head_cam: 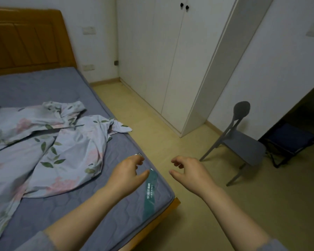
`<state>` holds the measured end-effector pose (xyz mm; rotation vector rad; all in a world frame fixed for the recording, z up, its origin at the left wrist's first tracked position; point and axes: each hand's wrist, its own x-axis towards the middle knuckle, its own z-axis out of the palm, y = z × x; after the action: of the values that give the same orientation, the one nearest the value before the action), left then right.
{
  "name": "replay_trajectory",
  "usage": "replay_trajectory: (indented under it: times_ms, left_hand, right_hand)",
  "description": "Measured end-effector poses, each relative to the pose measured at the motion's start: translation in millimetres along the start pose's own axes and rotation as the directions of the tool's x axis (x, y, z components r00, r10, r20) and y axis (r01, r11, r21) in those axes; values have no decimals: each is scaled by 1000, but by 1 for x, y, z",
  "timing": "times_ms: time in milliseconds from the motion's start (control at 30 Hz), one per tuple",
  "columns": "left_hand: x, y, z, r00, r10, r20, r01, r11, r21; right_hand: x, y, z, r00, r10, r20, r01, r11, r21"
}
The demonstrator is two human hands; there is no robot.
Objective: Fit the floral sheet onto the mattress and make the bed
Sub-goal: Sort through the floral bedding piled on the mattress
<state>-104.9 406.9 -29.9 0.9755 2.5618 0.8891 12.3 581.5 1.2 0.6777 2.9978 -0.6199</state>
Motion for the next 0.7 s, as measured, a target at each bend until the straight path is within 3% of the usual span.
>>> replay_trajectory:
  times_ms: [333,700]
  left_hand:
    - [97,41,48,967,-207,-150,212,977,15]
    - [191,122,113,845,-450,-290,448,891,-76]
  right_hand:
    - [124,87,-26,967,-242,77,241,970,18]
    - [244,186,-84,850,-491,192,494,869,33]
